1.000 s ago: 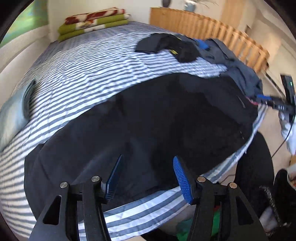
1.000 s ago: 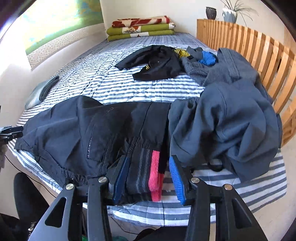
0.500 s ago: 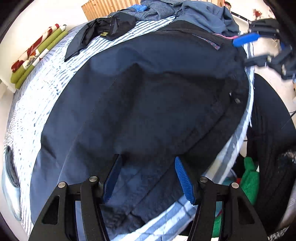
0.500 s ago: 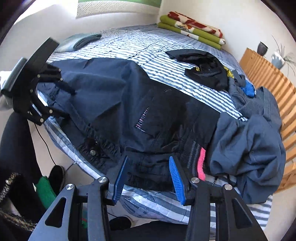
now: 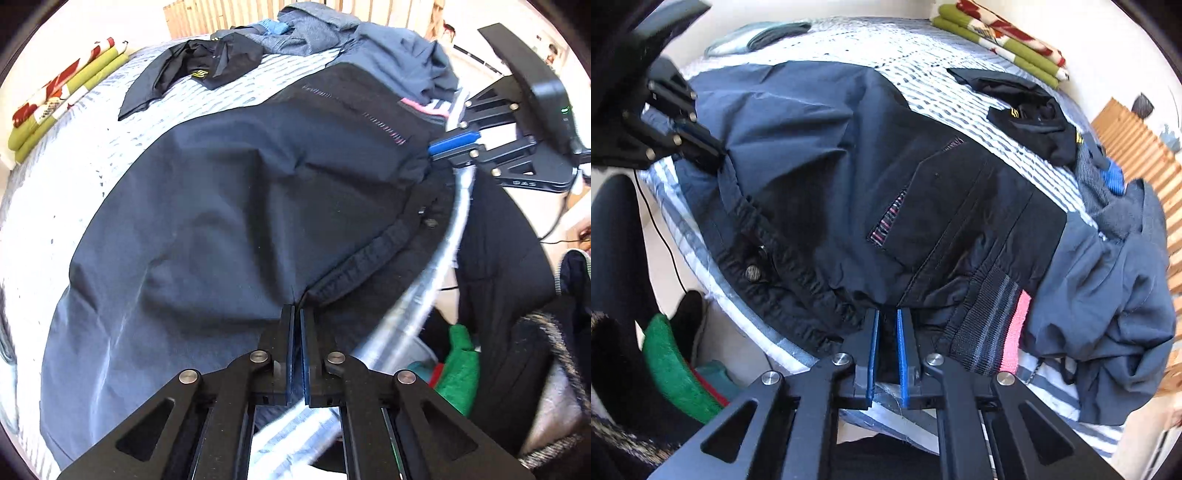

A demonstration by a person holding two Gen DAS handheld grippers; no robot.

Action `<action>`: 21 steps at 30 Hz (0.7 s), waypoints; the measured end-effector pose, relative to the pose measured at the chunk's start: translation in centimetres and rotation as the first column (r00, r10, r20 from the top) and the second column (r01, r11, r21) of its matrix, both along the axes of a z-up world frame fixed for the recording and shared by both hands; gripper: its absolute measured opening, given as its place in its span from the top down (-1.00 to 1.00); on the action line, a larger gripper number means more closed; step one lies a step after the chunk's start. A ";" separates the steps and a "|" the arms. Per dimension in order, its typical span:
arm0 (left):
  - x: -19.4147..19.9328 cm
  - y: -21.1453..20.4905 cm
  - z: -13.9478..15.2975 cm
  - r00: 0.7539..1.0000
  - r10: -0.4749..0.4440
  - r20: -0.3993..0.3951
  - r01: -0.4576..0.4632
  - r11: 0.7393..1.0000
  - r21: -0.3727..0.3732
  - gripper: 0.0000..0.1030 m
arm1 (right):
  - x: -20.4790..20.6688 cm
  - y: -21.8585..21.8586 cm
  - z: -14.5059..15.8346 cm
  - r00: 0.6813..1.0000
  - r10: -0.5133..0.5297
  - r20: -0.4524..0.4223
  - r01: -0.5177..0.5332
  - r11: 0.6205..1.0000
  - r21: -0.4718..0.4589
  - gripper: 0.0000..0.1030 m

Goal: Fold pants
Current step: 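Grasp the navy jacket hem with the left gripper while the right gripper holds the pink-striped cuff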

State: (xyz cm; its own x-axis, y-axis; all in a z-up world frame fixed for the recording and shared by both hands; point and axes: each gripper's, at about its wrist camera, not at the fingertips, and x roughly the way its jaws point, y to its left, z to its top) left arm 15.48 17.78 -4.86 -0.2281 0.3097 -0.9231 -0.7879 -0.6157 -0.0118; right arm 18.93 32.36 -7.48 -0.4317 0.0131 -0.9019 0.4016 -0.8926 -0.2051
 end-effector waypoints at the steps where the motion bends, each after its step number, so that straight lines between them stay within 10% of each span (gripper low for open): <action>1: 0.4 -0.3 0.2 1.000 -0.008 0.017 0.007 1.000 0.008 0.96 | 0.2 0.1 0.1 1.000 0.008 0.008 -0.008 1.000 -0.004 0.84; 5: 0.4 -1.0 -0.2 0.996 0.001 0.085 -0.001 1.000 -0.004 0.87 | 1.5 1.0 1.4 0.996 0.062 0.070 -0.056 0.995 -0.079 0.87; 10: -1.3 -2.9 2.9 0.988 0.090 0.126 -0.110 0.980 0.163 0.73 | 1.1 3.6 4.6 0.999 -0.005 0.033 0.011 0.983 -0.183 0.84; 14: -3.6 -2.1 4.4 0.985 0.144 0.099 -0.163 0.959 0.230 0.58 | -2.6 8.2 8.1 0.967 -0.244 -0.074 0.207 0.920 -0.334 0.05; 21: -5.8 5.9 -1.2 0.984 0.022 0.179 -0.060 0.976 0.210 0.57 | -11.2 13.7 6.5 0.897 -0.442 -0.001 0.379 0.773 -0.509 -0.01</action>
